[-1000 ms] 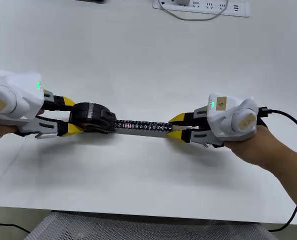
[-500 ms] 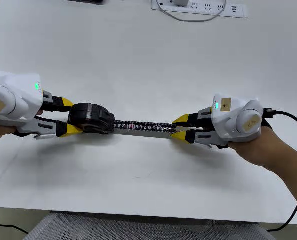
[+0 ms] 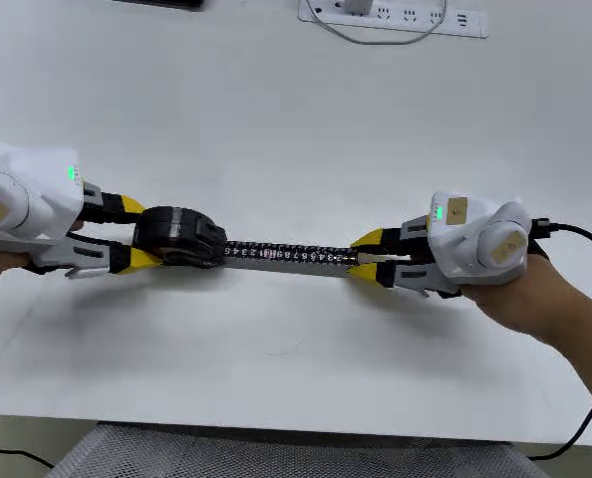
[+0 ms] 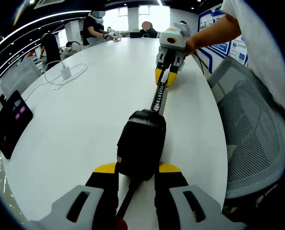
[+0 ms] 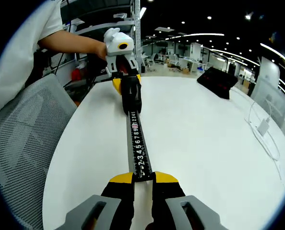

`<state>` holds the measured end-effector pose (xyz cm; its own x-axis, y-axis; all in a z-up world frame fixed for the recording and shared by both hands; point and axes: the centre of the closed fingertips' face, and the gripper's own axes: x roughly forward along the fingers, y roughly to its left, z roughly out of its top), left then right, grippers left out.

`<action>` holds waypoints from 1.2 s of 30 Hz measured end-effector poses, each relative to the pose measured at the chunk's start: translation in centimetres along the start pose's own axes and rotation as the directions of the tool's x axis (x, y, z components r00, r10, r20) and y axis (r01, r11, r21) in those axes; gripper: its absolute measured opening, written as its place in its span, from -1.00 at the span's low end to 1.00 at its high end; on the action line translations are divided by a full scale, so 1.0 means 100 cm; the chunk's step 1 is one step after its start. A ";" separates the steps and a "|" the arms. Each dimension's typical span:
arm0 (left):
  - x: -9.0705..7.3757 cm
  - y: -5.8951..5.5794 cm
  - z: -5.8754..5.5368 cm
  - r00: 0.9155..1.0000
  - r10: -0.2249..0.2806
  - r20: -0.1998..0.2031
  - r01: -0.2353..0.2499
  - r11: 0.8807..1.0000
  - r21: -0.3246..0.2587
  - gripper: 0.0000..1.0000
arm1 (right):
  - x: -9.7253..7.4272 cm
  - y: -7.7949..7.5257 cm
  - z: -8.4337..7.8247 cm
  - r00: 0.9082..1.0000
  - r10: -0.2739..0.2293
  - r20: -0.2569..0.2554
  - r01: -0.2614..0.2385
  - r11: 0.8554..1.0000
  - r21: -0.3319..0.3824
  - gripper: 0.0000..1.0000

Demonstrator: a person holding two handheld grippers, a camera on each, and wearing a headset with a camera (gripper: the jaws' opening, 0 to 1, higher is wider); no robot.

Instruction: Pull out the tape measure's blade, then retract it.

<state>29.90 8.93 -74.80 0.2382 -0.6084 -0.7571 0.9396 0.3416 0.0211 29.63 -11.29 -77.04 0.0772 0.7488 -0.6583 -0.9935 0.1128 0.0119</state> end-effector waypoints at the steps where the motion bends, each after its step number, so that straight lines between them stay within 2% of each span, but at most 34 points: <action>1: 0.000 0.000 0.000 1.000 0.000 0.001 0.000 1.000 0.001 -0.56 | 0.000 0.000 0.000 1.000 0.000 -0.001 0.000 1.000 0.000 -0.81; 36: 0.001 0.000 0.001 1.000 0.001 0.001 -0.001 1.000 0.001 -0.56 | -0.016 -0.003 -0.012 0.999 -0.011 -0.030 0.012 1.000 0.006 -0.81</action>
<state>29.93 8.84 -74.84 0.2390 -0.6088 -0.7565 0.9396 0.3415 0.0220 29.70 -13.35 -76.91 0.0859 0.7276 -0.6806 -0.9921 0.1252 0.0086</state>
